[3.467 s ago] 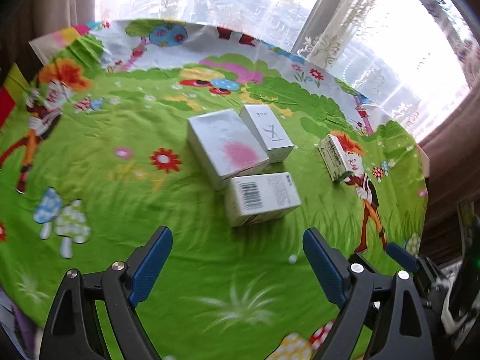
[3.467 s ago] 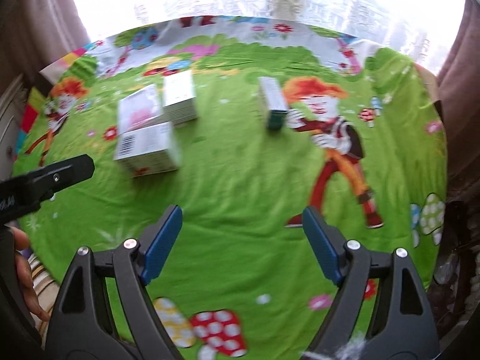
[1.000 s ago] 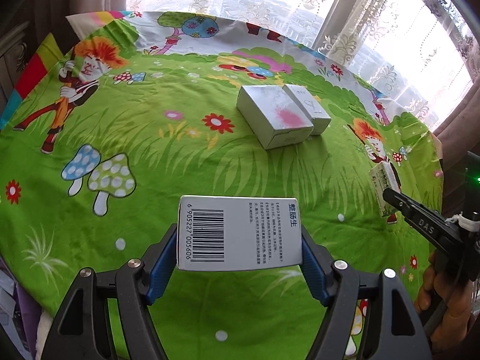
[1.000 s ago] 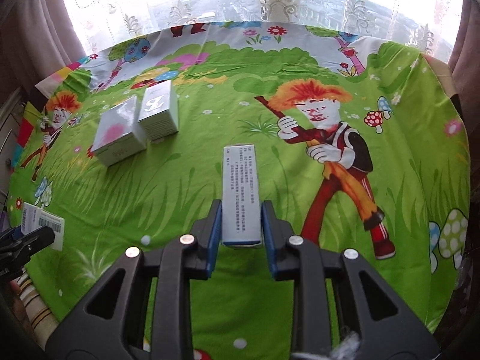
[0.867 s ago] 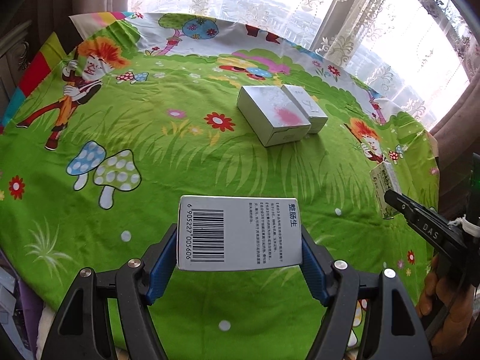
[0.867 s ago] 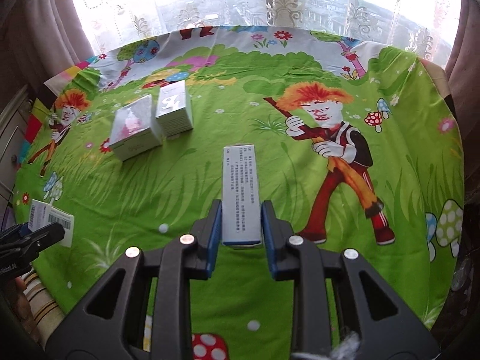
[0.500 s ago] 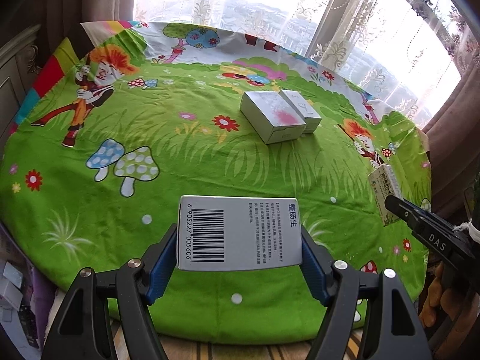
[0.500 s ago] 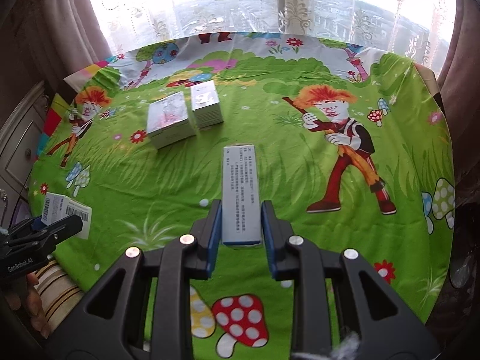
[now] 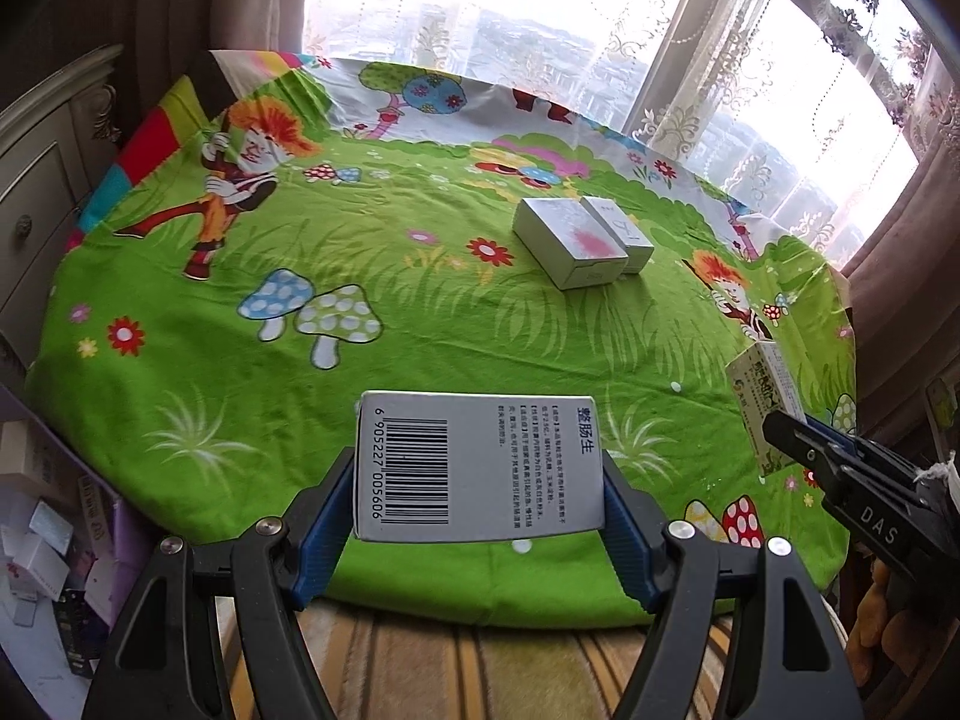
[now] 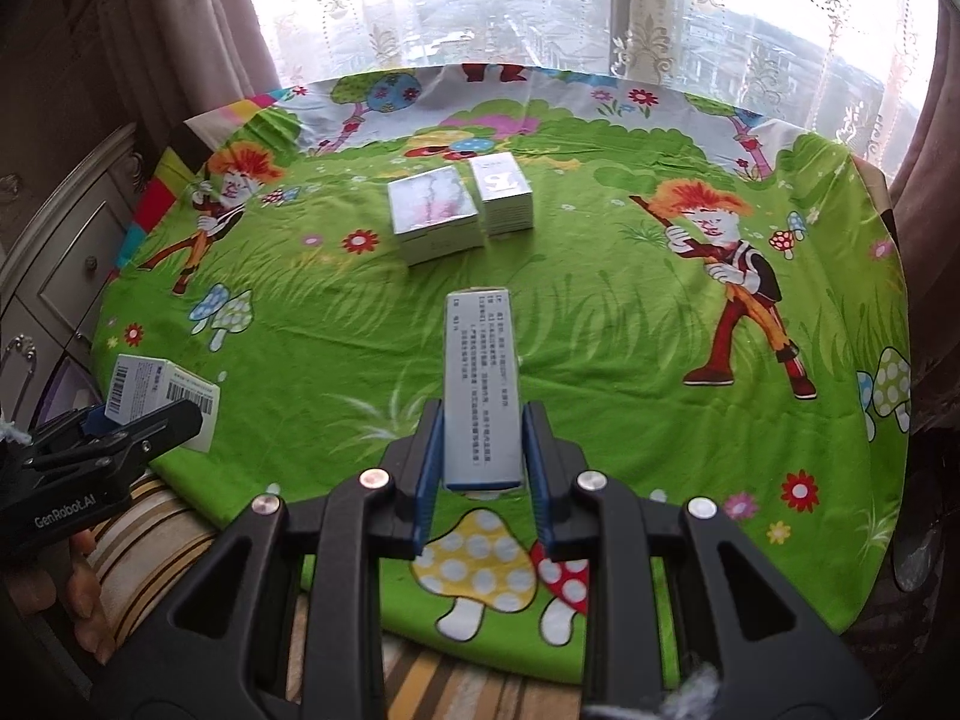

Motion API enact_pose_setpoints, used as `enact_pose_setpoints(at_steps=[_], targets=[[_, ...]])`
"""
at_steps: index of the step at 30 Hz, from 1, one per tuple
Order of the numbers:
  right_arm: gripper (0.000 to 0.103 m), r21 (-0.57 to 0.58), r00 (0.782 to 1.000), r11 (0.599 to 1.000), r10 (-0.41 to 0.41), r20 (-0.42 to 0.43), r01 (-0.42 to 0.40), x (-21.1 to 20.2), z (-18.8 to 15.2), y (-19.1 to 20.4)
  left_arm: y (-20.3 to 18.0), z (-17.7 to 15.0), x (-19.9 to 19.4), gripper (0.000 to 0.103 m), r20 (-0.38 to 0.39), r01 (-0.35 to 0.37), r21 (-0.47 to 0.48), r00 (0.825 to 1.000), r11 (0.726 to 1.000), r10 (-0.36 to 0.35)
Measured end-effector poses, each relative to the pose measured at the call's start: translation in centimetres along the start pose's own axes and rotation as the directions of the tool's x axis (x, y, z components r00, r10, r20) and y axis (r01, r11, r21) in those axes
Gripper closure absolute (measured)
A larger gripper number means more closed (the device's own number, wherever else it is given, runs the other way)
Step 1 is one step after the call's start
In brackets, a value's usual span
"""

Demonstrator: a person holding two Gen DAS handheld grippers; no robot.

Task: Organize rigid objects
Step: 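Carry the barcoded box and green-labelled box over the purple box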

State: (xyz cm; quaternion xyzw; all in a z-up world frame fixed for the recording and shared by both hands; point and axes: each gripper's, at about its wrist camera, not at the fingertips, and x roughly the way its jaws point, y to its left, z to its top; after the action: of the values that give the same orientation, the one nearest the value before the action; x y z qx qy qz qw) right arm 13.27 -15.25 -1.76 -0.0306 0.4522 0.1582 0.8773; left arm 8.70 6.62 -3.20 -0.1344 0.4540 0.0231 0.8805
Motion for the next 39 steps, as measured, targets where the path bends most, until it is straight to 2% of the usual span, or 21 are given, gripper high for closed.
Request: enact_pose_setpoints(at_steps=[6, 14, 25, 29, 33, 39], targets=[[0.073, -0.033, 1.0, 0.999, 0.028, 0.0, -0.028, -1.0, -0.3, 2.4, 1.7, -0.2, -1.9, 0.029, 0.024, -0.024, -0.004, 0.999, 1.0, 0.024], [0.073, -0.082, 0.997, 0.994, 0.072, -0.007, -0.072, -1.7, -0.6, 5.9, 5.4, -0.6, -4.6, 0.029, 0.062, -0.103, -0.01, 0.993, 0.995, 0.103], [0.073, -0.162, 0.987, 0.974, 0.154, -0.046, -0.16, -1.8, -0.8, 11.7, 11.8, -1.7, -6.8, 0.029, 0.057, -0.197, -0.074, 0.978, 0.978, 0.201], [0.073, -0.187, 0.976, 0.959, 0.202, -0.075, -0.213, -1.7, -0.5, 14.2, 14.6, -1.9, -8.0, 0.029, 0.059, -0.251, -0.111, 0.964, 0.962, 0.258], [0.073, -0.246, 0.961, 0.93, 0.255, -0.103, -0.273, -1.5, -0.4, 18.1, 18.6, -2.3, -9.5, 0.029, 0.057, -0.319, -0.171, 0.941, 0.932, 0.332], [0.073, -0.336, 0.928, 0.867, 0.325, -0.18, -0.369, -0.3, -1.1, 24.6, 23.7, -3.5, -11.3, 0.029, 0.033, -0.38, -0.26, 0.916, 0.888, 0.401]])
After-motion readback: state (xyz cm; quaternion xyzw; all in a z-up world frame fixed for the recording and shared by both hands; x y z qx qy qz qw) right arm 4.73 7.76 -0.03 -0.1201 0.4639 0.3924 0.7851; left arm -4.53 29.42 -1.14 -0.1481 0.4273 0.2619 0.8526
